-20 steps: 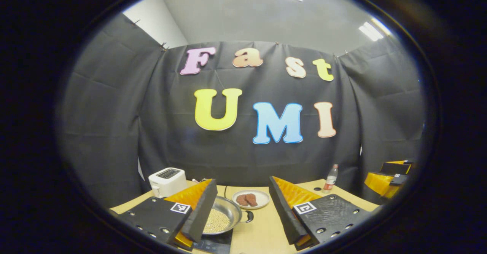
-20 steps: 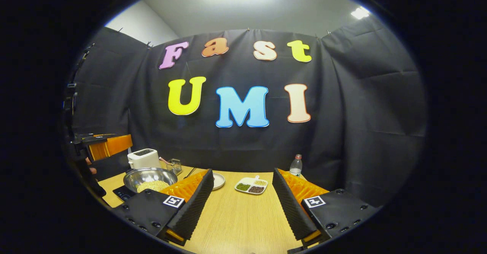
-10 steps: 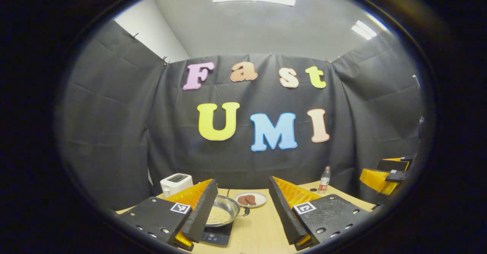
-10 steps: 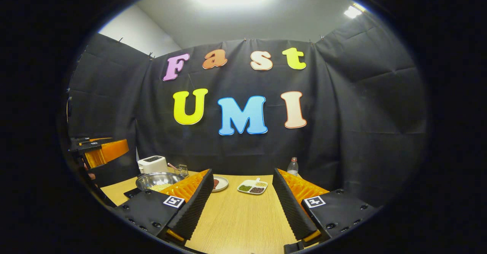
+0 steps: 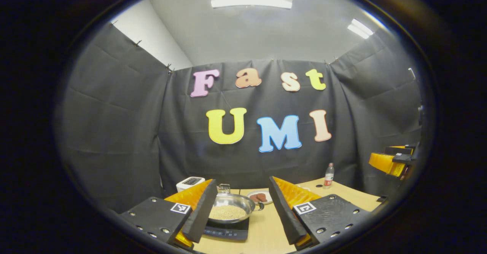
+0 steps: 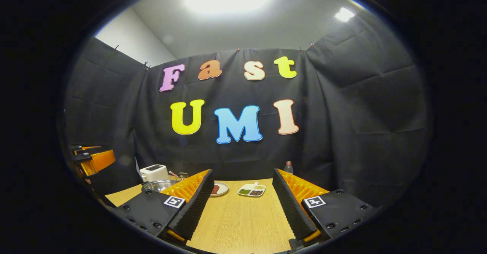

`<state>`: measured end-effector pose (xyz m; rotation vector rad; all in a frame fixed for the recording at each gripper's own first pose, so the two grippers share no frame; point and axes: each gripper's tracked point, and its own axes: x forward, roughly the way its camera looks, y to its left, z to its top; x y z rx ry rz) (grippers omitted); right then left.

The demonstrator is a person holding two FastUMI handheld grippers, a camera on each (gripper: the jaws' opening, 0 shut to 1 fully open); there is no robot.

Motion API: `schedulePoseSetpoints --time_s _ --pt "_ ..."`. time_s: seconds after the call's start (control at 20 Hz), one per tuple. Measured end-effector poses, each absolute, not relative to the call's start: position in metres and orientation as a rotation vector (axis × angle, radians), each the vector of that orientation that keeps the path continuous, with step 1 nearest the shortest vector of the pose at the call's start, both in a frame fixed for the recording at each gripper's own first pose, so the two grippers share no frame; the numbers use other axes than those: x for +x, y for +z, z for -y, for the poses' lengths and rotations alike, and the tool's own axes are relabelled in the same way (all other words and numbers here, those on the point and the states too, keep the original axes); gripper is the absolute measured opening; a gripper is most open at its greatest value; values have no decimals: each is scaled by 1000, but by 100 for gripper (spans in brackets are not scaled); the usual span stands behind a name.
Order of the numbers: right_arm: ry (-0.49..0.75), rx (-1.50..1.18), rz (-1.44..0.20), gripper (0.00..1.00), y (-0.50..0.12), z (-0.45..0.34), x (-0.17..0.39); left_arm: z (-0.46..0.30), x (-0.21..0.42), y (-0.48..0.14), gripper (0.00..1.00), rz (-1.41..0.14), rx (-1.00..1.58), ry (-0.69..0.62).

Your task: First push the handle of the pot to place it horizontally, then grasp the pot with both hands and set it on the induction cooktop.

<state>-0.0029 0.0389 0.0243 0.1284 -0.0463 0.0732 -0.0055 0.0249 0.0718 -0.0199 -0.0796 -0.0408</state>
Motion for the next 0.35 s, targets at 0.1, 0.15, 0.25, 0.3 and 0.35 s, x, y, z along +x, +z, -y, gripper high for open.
schedulePoseSetpoints --time_s 0.1,0.15,0.25,0.3,0.35 --pt "77 118 33 97 20 -42 -8 -32 -11 69 80 81 -29 -35" --pt "78 117 33 94 21 -44 -12 -33 -13 69 80 82 -37 -33" --pt "73 114 37 94 22 -43 -17 -35 -17 64 80 72 -45 -32" --pt "74 111 36 94 21 -44 -18 -38 -15 62 80 70 -42 -26" --pt "77 106 35 97 21 -47 -19 -41 -15 62 80 69 -42 -19"
